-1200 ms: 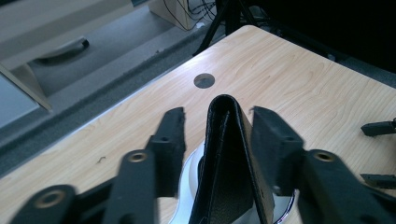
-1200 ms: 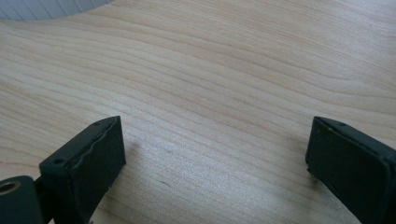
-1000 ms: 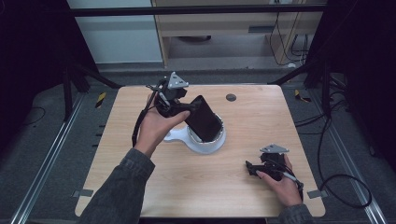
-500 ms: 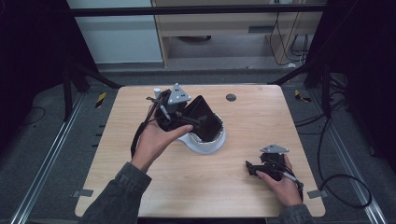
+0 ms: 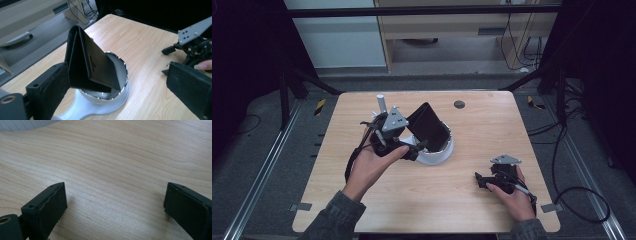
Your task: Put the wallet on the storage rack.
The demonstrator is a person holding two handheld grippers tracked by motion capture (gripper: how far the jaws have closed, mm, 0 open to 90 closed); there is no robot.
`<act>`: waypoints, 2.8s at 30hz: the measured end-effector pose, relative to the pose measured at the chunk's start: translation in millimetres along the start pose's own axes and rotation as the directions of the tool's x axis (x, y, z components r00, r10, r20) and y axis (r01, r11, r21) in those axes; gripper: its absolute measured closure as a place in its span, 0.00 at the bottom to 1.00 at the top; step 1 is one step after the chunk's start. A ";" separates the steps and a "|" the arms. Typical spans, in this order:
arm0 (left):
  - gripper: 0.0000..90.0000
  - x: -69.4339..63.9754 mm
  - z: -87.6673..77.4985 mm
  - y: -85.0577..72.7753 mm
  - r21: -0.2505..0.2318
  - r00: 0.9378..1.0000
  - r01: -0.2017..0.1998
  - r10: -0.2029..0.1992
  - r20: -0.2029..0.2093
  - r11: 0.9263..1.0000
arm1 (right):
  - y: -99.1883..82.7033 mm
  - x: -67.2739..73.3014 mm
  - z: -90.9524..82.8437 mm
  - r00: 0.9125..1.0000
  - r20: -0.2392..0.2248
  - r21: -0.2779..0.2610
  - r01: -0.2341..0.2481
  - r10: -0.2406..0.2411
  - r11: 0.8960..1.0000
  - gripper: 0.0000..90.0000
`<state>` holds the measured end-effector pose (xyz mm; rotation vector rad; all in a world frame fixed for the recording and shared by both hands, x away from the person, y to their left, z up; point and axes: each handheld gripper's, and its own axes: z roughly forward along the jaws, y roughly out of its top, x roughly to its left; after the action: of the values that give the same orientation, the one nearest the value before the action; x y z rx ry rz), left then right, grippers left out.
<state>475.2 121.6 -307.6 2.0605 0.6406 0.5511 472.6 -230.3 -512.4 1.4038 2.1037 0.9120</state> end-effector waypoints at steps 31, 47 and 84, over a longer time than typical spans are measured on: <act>0.05 13.2 4.1 -133.5 0.108 0.990 0.136 -0.133 -0.036 0.985 | -0.1 0.3 -0.1 1.000 0.002 0.000 -0.003 0.003 1.000 0.05; 0.06 47.7 10.8 -189.1 0.188 0.970 0.222 -0.198 -0.140 0.957 | -0.1 0.5 -0.3 1.000 0.000 0.001 -0.007 0.007 1.000 0.05; 0.05 70.3 14.8 -234.0 0.256 0.949 0.285 -0.234 -0.212 0.924 | -0.5 1.0 -0.6 1.000 0.003 0.001 -0.005 0.005 1.000 0.05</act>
<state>483.6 267.9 -503.6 2.1566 1.1403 0.5139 471.5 -229.6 -512.3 1.4107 2.0997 0.9108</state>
